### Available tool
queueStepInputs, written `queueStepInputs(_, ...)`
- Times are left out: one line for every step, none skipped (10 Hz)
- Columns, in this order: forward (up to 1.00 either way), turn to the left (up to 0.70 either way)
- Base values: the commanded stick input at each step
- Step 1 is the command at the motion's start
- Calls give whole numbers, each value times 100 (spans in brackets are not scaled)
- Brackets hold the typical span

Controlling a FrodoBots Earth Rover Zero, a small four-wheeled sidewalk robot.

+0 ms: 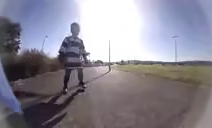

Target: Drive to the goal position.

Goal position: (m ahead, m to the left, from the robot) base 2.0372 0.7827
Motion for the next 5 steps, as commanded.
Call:
queueStepInputs(100, 0)
queueStepInputs(100, 0)
queueStepInputs(100, 0)
queueStepInputs(100, 0)
queueStepInputs(100, 0)
